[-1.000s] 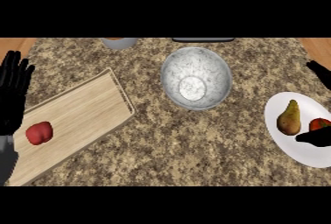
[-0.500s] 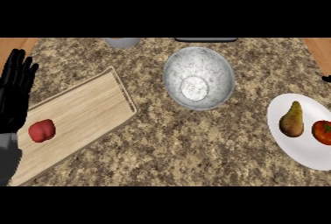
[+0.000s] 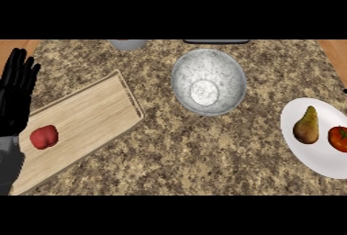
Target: Pick the tomato from the plate and place it in the bowl
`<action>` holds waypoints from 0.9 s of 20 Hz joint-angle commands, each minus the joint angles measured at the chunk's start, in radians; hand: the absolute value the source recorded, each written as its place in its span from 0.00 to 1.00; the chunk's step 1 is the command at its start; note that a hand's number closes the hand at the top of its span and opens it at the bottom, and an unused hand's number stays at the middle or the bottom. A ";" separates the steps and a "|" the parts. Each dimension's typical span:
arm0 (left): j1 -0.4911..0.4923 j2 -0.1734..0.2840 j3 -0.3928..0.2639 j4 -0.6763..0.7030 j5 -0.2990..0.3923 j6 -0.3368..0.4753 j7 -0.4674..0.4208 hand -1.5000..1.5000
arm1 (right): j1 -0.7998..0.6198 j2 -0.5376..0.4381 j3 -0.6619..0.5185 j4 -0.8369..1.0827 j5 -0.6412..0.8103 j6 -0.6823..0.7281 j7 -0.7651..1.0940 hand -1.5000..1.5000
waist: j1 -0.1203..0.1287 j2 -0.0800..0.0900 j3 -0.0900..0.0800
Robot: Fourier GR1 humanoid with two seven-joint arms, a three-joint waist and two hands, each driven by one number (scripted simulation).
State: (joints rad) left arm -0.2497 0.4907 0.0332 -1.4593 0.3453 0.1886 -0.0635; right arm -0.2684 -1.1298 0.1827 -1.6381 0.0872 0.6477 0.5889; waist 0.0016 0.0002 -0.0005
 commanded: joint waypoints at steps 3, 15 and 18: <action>0.028 -0.009 0.018 -0.076 -0.020 -0.016 0.066 0.50 | 0.017 0.071 -0.034 0.075 0.115 0.059 -0.062 0.00 | 0.003 -0.001 0.001; 0.052 -0.078 0.062 -0.023 -0.073 -0.053 -0.011 0.50 | 0.044 0.210 -0.049 0.348 0.414 -0.062 -0.306 0.00 | 0.003 0.000 0.001; 0.070 -0.059 0.063 -0.116 -0.074 -0.063 0.077 0.50 | 0.081 0.210 -0.069 0.363 0.453 -0.078 -0.361 0.00 | 0.003 -0.001 0.001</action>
State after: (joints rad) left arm -0.2211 0.4261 0.0893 -1.4863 0.2740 0.1360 -0.0484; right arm -0.2153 -0.9402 0.1300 -1.3141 0.4749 0.5996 0.2899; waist 0.0027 0.0004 0.0003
